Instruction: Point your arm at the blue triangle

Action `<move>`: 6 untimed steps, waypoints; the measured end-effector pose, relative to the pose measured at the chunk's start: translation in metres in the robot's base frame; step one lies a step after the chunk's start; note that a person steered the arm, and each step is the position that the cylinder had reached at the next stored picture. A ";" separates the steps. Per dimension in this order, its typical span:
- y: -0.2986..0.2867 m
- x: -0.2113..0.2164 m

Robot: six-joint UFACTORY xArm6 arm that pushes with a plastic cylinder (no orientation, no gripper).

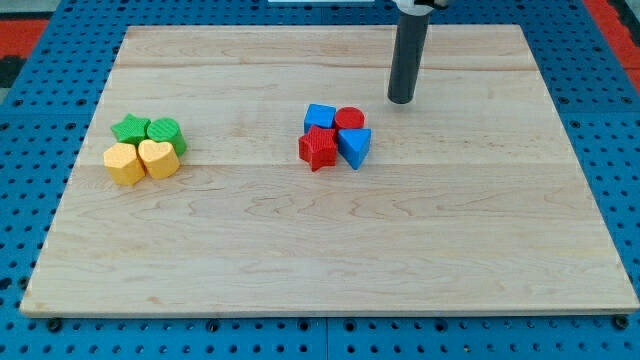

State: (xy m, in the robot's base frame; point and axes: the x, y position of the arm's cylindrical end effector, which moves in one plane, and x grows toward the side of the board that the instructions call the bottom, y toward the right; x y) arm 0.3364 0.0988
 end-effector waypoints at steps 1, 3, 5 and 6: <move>0.013 0.000; 0.086 0.073; 0.040 0.085; -0.010 0.087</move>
